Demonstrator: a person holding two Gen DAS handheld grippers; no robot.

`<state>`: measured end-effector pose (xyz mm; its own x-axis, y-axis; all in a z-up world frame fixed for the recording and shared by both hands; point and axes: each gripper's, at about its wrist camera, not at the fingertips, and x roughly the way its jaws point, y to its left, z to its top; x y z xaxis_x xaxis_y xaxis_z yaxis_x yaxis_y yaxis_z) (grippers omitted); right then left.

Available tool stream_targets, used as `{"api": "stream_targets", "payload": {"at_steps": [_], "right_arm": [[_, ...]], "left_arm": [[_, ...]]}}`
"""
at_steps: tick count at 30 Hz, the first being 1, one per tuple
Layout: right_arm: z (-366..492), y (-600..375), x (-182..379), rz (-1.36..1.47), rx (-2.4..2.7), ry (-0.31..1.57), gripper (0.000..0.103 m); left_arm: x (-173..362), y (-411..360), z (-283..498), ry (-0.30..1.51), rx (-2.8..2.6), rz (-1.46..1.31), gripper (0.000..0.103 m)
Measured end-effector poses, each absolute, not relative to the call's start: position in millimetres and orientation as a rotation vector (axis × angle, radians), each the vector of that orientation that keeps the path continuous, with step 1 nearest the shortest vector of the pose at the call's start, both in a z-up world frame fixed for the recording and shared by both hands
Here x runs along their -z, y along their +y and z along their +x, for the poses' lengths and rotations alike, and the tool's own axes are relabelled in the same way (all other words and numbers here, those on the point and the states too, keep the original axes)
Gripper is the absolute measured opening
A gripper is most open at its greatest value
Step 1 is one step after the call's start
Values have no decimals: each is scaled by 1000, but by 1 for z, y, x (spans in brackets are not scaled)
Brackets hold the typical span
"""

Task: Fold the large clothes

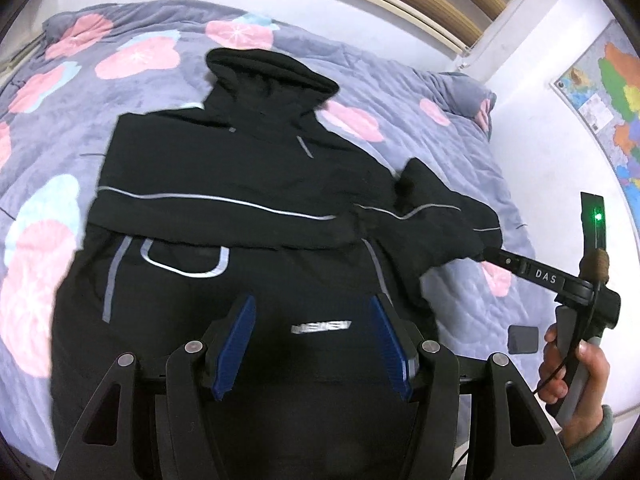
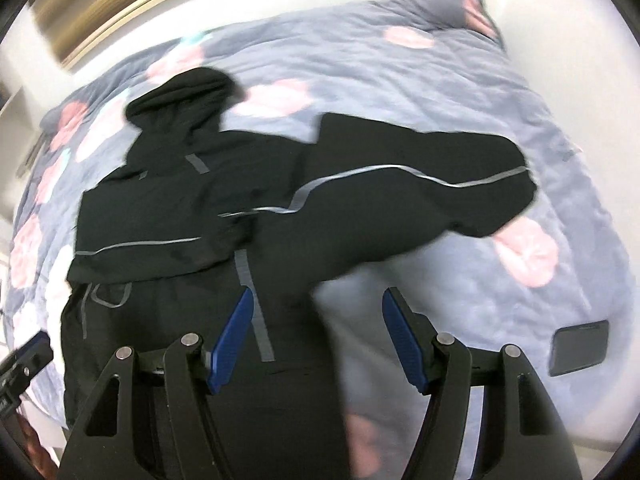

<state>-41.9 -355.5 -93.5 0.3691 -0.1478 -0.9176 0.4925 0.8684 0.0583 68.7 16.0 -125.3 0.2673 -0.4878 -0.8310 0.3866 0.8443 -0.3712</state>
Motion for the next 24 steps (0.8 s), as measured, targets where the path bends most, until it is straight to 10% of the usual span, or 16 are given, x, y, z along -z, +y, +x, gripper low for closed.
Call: {"api": "stream_targets", "payload": {"at_steps": [24], "right_arm": [[-83,-725,203,868,600,1086,75]], "left_arm": [[158,-153,46,1264,522,29,61]]}}
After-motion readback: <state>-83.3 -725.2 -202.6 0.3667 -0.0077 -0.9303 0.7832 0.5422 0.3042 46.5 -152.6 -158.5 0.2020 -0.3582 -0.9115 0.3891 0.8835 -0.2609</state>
